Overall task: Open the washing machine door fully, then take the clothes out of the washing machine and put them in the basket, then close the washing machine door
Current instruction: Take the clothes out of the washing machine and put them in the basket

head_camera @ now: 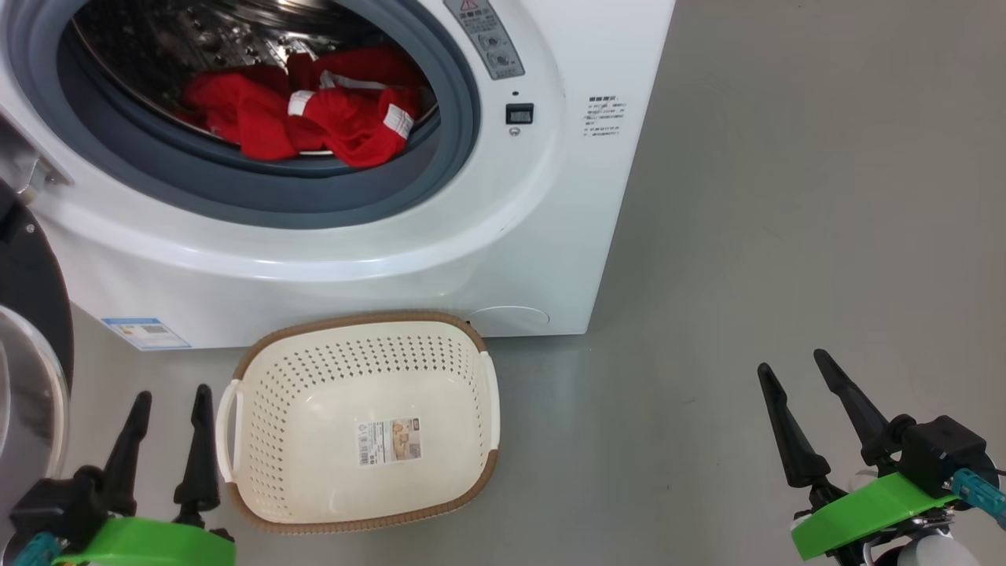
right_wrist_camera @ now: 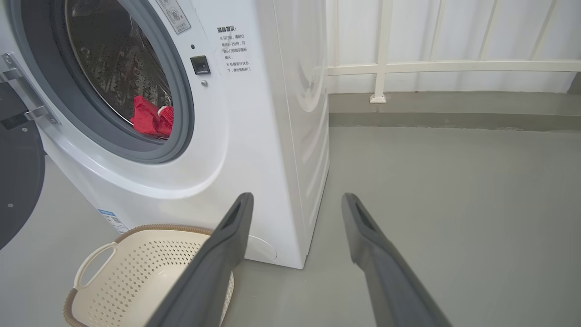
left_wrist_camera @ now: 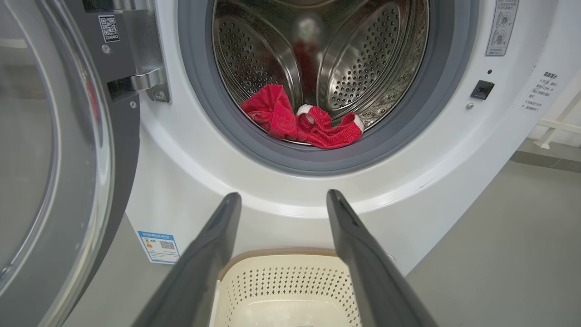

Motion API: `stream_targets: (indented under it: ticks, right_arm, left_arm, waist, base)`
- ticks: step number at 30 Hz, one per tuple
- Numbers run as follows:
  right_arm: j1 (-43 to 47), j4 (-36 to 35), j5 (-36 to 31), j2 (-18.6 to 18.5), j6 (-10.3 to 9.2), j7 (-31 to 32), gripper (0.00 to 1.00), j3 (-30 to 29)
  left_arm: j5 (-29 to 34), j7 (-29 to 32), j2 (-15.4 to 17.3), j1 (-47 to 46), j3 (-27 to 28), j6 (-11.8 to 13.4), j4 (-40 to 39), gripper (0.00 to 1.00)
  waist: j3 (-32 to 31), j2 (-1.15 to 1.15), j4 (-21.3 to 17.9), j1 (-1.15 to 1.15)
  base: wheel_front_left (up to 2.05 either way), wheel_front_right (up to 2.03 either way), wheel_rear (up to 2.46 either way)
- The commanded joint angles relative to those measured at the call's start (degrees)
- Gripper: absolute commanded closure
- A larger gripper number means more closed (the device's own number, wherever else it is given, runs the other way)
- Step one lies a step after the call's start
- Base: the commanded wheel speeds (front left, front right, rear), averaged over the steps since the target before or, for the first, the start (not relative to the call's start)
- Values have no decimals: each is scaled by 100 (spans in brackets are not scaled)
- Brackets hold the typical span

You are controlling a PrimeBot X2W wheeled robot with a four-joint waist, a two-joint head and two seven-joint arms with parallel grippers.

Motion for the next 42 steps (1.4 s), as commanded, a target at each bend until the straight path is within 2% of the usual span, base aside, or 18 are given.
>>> stream_targets:
  ticks: [1, 13, 21, 29, 42]
  right_arm:
    - [38, -154, 71, -51, 9, -28, 0, 69]
    - [-79, -178, 29, 3, 9, -28, 0, 38]
    - [-216, -233, -12, 65, 9, -28, 0, 34]
    - [-453, -313, -98, 205, 9, -28, 0, 81]
    - [-964, -321, -197, 431, 9, -28, 0, 285]
  left_arm:
    - [64, -47, 93, 11, 247, -17, -202, 0]
    - [123, -47, 1, 69, 293, -17, -348, 0]
    - [-51, -47, 132, -338, 75, -17, -191, 0]
    - [-415, -47, 537, -1588, -410, -17, 262, 0]
    - [-1387, 253, 1220, -4391, -2004, -17, 1860, 0]
  waist:
    - [18, 0, -4, 0]
    - [173, 0, -43, 0]
    - [433, 0, -76, 0]
    - [886, 0, -167, 0]
    - [1716, 0, -513, 0]
  base:
    - [0, 0, 0]
    - [0, 0, 0]
    - [0, 0, 0]
    - [0, 0, 0]
    - [0, 0, 0]
